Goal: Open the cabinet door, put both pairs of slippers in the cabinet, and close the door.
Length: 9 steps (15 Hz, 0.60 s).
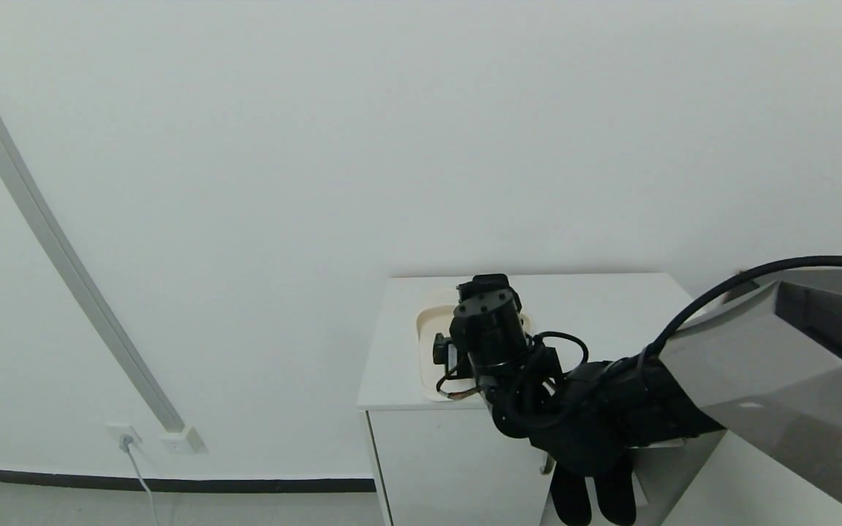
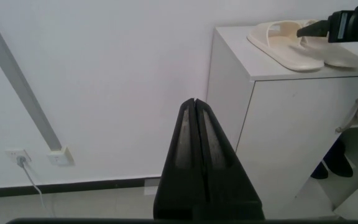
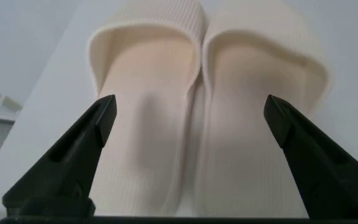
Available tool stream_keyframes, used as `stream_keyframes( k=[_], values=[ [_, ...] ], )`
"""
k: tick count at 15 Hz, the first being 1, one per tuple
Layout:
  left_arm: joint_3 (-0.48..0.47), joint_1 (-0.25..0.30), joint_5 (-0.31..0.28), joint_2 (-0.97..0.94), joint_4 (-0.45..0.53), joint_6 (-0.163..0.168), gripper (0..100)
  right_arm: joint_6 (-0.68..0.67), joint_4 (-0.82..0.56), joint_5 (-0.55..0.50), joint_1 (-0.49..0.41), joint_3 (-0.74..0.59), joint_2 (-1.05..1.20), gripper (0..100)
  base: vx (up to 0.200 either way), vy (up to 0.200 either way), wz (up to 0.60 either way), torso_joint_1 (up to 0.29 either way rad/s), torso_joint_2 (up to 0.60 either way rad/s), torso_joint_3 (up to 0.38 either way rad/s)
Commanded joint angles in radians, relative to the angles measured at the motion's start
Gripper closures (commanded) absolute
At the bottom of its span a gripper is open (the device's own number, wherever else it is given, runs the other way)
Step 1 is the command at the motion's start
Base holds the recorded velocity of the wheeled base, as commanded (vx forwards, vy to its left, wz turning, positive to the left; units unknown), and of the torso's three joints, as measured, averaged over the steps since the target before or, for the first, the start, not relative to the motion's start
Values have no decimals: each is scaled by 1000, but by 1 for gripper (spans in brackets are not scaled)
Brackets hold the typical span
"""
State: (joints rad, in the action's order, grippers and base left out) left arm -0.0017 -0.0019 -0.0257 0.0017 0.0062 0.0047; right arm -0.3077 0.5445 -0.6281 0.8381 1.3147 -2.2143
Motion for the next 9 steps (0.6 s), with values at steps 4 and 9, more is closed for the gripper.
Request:
stream_keyframes(
  k=[4, 9],
  values=[
    [0, 0, 1, 0, 0, 0, 100, 35, 11, 7, -57, 172, -147, 0, 0, 0, 0, 0, 0, 0],
    [0, 0, 3, 0, 0, -2, 100, 36, -38, 11, -105, 317, -222, 0, 0, 0, 0, 0, 0, 0]
  ],
)
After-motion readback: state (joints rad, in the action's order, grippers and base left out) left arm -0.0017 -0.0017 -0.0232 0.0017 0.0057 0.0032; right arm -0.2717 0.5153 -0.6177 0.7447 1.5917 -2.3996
